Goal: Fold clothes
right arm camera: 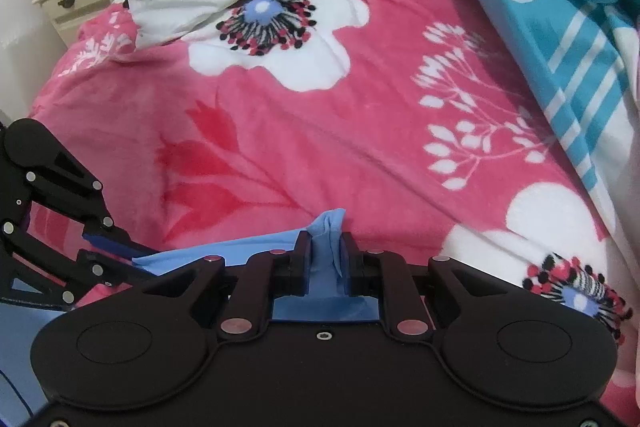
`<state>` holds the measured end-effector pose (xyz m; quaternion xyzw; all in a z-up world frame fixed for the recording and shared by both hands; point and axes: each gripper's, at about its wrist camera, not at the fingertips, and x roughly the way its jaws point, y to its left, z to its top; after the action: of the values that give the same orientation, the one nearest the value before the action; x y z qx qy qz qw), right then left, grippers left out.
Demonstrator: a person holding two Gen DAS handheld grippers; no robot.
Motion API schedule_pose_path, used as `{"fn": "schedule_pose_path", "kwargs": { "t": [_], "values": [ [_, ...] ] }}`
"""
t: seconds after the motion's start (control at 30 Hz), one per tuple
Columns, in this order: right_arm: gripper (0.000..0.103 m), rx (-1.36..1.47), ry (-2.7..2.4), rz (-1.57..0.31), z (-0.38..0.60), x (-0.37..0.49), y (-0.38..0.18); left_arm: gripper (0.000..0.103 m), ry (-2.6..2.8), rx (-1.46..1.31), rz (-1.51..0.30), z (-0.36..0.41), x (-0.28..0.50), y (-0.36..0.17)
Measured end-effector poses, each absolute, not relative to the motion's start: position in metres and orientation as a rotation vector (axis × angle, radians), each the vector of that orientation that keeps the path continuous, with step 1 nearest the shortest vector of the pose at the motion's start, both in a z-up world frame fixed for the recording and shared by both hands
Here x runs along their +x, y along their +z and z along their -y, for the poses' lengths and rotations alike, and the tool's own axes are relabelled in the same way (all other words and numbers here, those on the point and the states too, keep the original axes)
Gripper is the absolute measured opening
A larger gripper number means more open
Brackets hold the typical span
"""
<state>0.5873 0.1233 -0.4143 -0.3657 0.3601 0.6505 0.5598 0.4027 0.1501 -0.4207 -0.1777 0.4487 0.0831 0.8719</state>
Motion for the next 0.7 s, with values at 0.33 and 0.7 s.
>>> {"fn": "schedule_pose_path", "kwargs": {
  "t": [0.33, 0.7],
  "values": [
    [0.014, -0.730, 1.524, -0.797, -0.066, 0.586, -0.382, 0.008, 0.064, -0.361, -0.907, -0.114, 0.396, -0.385],
    [0.014, -0.606, 1.448, -0.771, 0.029, 0.575, -0.351, 0.008, -0.111, -0.294, -0.926, -0.038, 0.390, -0.360]
  ]
}}
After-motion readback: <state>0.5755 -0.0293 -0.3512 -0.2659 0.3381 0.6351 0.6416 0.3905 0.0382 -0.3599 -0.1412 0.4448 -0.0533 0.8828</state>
